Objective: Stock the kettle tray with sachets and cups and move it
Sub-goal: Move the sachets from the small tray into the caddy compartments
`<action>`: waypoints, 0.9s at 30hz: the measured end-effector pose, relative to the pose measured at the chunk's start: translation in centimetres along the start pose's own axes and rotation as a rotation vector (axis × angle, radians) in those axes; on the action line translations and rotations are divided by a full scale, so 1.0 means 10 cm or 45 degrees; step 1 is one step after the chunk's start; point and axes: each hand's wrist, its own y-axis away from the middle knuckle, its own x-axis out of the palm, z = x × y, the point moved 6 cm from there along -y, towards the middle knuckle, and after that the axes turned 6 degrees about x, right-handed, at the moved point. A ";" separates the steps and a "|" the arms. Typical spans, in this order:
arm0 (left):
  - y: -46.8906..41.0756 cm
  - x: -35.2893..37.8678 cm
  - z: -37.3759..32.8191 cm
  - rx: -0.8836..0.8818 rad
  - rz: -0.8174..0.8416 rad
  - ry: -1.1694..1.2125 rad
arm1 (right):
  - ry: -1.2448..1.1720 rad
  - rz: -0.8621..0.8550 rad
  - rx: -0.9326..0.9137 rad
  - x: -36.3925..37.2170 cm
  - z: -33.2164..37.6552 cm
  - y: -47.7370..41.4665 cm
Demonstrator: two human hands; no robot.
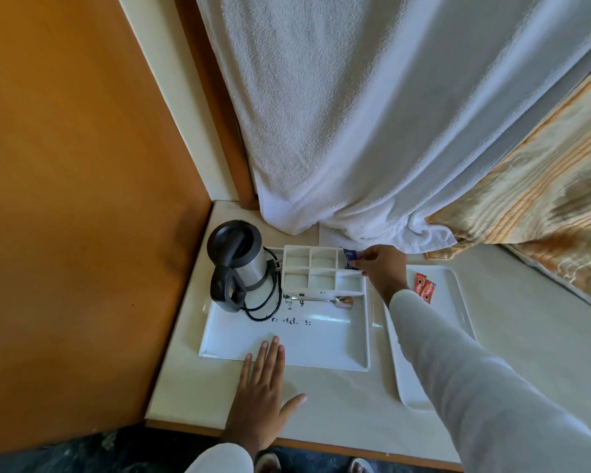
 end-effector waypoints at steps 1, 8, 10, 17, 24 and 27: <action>0.00 0.00 0.00 -0.001 0.001 -0.004 | 0.029 -0.010 -0.021 -0.01 0.01 0.00; 0.01 0.02 0.03 0.012 -0.011 0.009 | 0.217 -0.148 0.068 -0.78 -0.42 0.08; 0.00 0.03 0.02 0.018 -0.014 0.013 | 0.380 -0.141 0.176 -1.07 -0.73 0.19; -0.02 0.04 0.00 0.015 0.001 0.006 | 0.569 0.128 0.491 -1.20 -1.38 0.43; -0.02 0.01 -0.01 0.013 0.016 -0.007 | 0.463 0.102 0.416 -1.08 -1.21 0.51; -0.01 0.02 -0.02 0.006 0.028 0.003 | 0.402 0.044 0.161 -0.99 -0.72 0.53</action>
